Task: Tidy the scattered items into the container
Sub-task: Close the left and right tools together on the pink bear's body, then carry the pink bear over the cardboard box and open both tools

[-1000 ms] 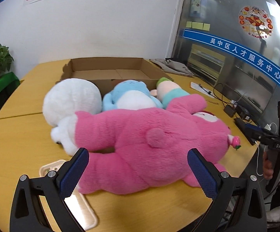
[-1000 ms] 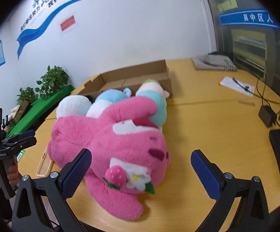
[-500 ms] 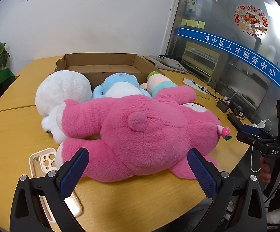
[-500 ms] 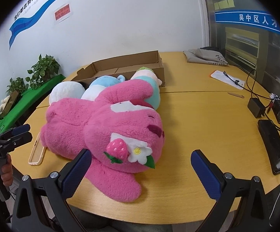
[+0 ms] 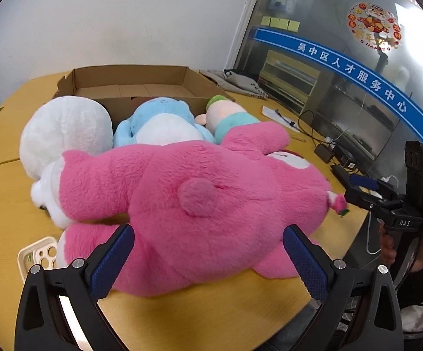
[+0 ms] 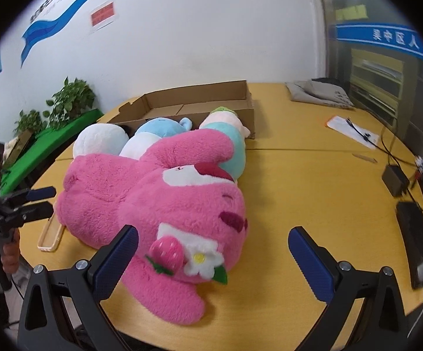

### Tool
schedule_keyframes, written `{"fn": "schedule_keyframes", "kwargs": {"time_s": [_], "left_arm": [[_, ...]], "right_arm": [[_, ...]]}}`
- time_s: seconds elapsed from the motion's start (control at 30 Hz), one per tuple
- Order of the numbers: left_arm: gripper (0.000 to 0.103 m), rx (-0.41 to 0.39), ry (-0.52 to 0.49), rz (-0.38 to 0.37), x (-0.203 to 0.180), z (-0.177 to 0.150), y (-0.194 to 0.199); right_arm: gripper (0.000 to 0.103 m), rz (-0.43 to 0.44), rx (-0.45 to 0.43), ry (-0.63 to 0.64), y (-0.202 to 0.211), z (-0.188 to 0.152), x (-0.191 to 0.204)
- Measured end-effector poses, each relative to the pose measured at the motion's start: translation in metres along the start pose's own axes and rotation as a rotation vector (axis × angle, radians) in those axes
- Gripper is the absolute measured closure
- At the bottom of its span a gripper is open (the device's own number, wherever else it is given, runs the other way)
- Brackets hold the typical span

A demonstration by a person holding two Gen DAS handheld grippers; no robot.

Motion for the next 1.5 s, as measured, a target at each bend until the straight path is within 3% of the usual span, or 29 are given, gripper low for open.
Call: {"fn": "schedule_keyframes", "kwargs": {"time_s": [0.17,0.3,0.37,0.53,0.83,1.07,1.3,1.5], "left_arm": [[0.007,0.088,0.045,-0.065,0.016,0.001,-0.036],[0.016,0.098,0.100,-0.141,0.025,0.000,-0.038],[0.024,0.086,0.113,-0.152,0.026,-0.002,-0.032],[0.050,0.050,0.101,-0.190,0.023,-0.008,-0.009],[0.053,-0.017,0.106,-0.209,0.012,0.006,0.035],[0.053,-0.123,0.049,-0.187,0.008,0.080,0.063],[0.053,-0.178,-0.002,-0.178,0.018,0.192,0.056],[0.053,-0.231,-0.049,-0.136,0.037,0.297,0.033]], "right_arm": [[0.001,0.142,0.071,-0.066,-0.053,-0.004,-0.008],[0.002,0.281,0.105,-0.150,-0.084,-0.015,0.000],[0.008,0.314,0.083,-0.157,-0.087,-0.016,0.008],[0.018,0.298,-0.007,-0.082,-0.072,-0.010,0.021],[0.022,0.300,-0.178,0.019,-0.018,0.034,0.041],[0.022,0.298,-0.264,0.053,-0.005,0.098,0.040],[0.022,0.270,-0.359,0.060,-0.026,0.193,0.016],[0.022,0.280,-0.447,0.063,-0.068,0.295,-0.013]]}}
Point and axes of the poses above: each gripper's, at about its wrist camera, not at the fingertips, and y roughly against the way its jaws point, x to its left, z to its top, the point moved 9 cm from there along -y, roughly the way its jaws point, and after that the axes turned 10 degrees about y, right-handed, at the moved point
